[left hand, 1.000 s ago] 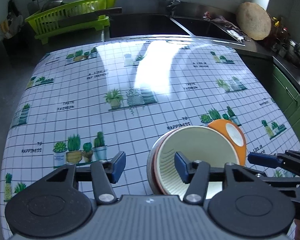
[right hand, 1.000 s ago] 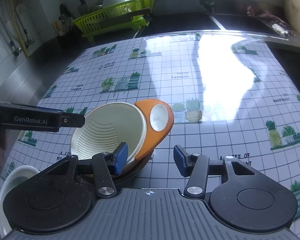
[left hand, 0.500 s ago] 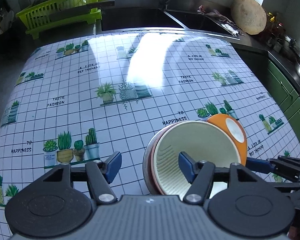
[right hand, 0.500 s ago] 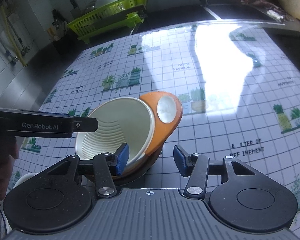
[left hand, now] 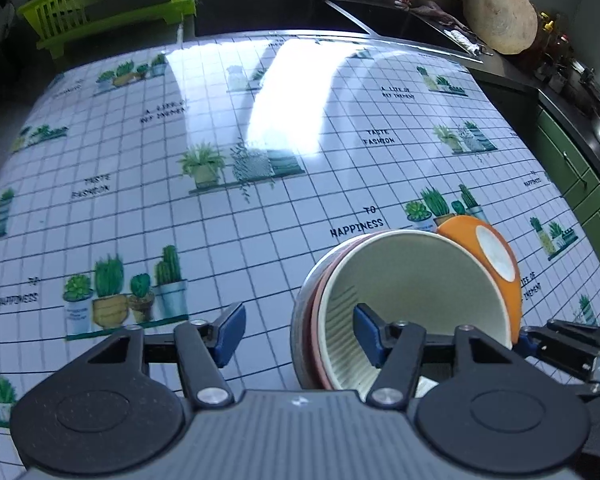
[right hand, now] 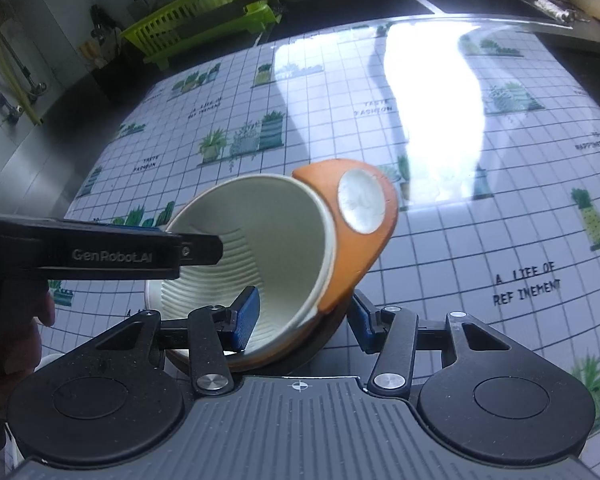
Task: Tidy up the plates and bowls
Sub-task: 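Lower the colander bowl into the terracotta bowl with the left gripper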
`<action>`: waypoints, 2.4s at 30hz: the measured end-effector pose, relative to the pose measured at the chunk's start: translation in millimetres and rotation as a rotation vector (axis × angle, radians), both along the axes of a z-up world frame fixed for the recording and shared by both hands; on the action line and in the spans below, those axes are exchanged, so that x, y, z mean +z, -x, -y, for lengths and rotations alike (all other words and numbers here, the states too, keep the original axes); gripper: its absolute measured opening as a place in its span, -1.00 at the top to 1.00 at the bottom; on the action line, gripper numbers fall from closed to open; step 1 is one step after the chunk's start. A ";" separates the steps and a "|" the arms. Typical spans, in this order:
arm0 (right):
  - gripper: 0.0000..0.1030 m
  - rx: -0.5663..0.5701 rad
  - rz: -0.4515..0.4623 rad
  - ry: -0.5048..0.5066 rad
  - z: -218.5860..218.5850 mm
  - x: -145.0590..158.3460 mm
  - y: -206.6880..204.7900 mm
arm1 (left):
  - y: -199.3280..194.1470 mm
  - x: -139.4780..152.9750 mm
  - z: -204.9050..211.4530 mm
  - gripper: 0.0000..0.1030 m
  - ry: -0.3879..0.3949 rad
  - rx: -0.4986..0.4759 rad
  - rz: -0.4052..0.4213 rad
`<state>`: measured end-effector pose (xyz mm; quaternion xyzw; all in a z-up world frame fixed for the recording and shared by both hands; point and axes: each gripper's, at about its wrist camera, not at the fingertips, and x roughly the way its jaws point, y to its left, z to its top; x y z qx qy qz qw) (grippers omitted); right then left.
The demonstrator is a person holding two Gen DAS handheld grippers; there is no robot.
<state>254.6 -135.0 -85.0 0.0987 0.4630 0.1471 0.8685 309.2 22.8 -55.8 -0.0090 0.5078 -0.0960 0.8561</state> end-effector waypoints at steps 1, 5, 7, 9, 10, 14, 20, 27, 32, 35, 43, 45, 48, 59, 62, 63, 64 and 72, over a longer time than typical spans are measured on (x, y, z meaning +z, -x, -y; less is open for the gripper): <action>0.08 -0.002 -0.006 0.001 -0.9 -1.3 -0.7 | -1.2 -2.2 -0.1 -0.06 0.007 0.000 -0.007; 0.17 -0.020 -0.037 -0.017 -2.0 -8.3 -3.7 | -3.5 -12.3 2.6 0.13 0.015 -0.018 -0.029; 0.22 -0.034 -0.053 -0.042 -0.6 -11.7 -4.9 | -3.9 -14.3 2.2 0.16 0.031 -0.021 -0.029; 0.22 -0.040 -0.054 -0.039 -1.5 -11.7 -4.7 | -3.8 -14.2 3.8 0.31 0.036 -0.037 -0.025; 0.22 -0.038 -0.053 -0.035 -3.0 -11.5 -5.2 | -3.6 -14.1 4.8 0.36 0.040 -0.044 -0.023; 0.24 -0.043 -0.054 -0.029 -3.1 -11.0 -4.5 | -2.5 -14.1 5.4 0.37 0.045 -0.041 -0.016; 0.24 -0.032 -0.041 0.021 -10.1 -9.8 -1.8 | 2.1 -11.6 4.6 0.38 0.051 -0.019 -0.017; 0.24 0.007 -0.013 0.026 -11.0 3.9 6.9 | 19.2 6.4 1.4 0.39 0.051 0.022 0.012; 0.24 0.057 0.025 0.037 -13.9 24.5 21.4 | 42.1 28.3 -3.0 0.39 0.051 0.066 0.048; 0.24 0.094 0.051 0.038 -17.7 37.1 35.5 | 62.5 42.3 -7.3 0.39 0.047 0.100 0.071; 0.24 0.200 0.090 0.023 -34.8 60.2 75.9 | 121.6 68.9 -25.8 0.39 0.028 0.200 0.115; 0.24 0.229 0.096 0.023 -40.7 62.4 86.5 | 135.2 71.0 -30.8 0.39 0.028 0.223 0.120; 0.24 0.273 0.100 0.020 -49.5 63.4 101.6 | 157.7 71.8 -39.4 0.39 0.025 0.261 0.124; 0.24 0.418 0.074 0.017 -86.2 50.3 141.6 | 220.5 57.7 -74.9 0.39 0.022 0.405 0.086; 0.25 0.442 0.064 0.020 -95.0 44.9 146.9 | 230.3 51.5 -82.2 0.39 0.026 0.433 0.071; 0.24 0.449 0.060 0.022 -97.6 43.2 148.2 | 232.6 49.3 -84.7 0.39 0.029 0.443 0.065; 0.25 0.455 0.056 0.023 -99.9 41.3 148.9 | 235.2 46.5 -87.5 0.39 0.029 0.454 0.058; 0.28 0.493 0.042 0.049 -113.2 28.8 155.6 | 243.5 31.8 -97.5 0.39 0.016 0.488 0.022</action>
